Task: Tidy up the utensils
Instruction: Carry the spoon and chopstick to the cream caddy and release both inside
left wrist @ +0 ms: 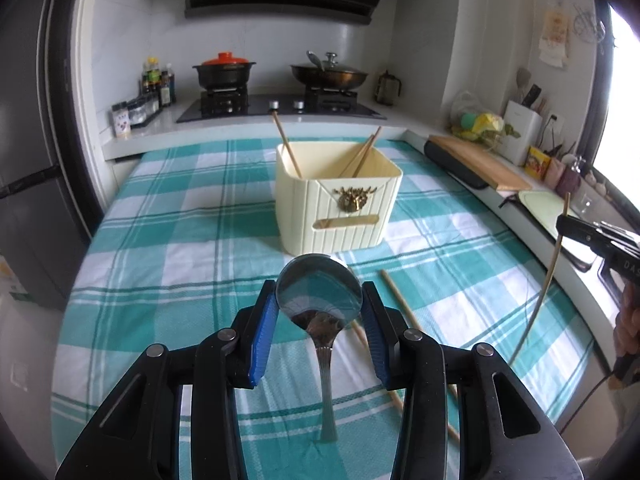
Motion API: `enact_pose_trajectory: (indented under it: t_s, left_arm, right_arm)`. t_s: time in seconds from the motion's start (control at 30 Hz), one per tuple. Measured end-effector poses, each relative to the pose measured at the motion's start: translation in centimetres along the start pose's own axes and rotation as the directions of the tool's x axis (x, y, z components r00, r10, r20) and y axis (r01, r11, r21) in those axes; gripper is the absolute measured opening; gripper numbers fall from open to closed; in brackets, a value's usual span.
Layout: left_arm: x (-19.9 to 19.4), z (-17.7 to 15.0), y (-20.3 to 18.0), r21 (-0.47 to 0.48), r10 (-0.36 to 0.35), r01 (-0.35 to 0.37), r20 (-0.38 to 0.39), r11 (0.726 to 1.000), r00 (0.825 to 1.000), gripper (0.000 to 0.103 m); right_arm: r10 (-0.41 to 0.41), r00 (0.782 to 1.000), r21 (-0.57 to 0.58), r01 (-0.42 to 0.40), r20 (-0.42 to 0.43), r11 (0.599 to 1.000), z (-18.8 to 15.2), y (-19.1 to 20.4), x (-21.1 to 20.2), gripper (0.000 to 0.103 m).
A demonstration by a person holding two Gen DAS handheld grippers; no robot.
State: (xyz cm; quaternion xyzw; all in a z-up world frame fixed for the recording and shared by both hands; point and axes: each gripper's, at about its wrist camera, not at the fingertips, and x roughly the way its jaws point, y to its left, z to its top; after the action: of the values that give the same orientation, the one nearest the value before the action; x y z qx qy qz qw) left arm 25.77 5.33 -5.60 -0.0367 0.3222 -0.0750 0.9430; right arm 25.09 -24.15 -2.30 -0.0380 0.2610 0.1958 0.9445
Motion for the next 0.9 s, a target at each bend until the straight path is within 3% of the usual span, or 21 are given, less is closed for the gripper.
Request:
enact_pose_trajectory:
  t_s: [0.17,0.3,0.7,0.9]
  left_arm:
    - [-1.7,0.5,-0.1,-0.010,-0.009,0.009,0.042,1.000,0.999,0.041]
    - [-2.6,0.8,-0.2,-0.013,-0.018,0.019,0.060,1.000,0.998,0.041]
    - [-2.4,1.1,0.4,-0.027,-0.006,0.007,0.044,1.000,0.999,0.041]
    - [-2.7,3.2,0.8,-0.040,-0.020,0.022,0.052,0.999,0.998,0.041]
  right_arm:
    - [-0.034,0.994,-0.022,0.037,0.108,0.999,0.4,1.1,-1.9,0.006]
    - [-0.030,0.990,0.000,0.031,0.135,1.000,0.7,1.3,-2.5,0.006]
    - [0.023,0.995,0.011,-0.024,0.092,1.000,1.0,2.0,-0.8,0.006]
    - [0.043,0.994,0.018,-0.045,0.097,0.999,2.9,1.6,-0.1,0.006]
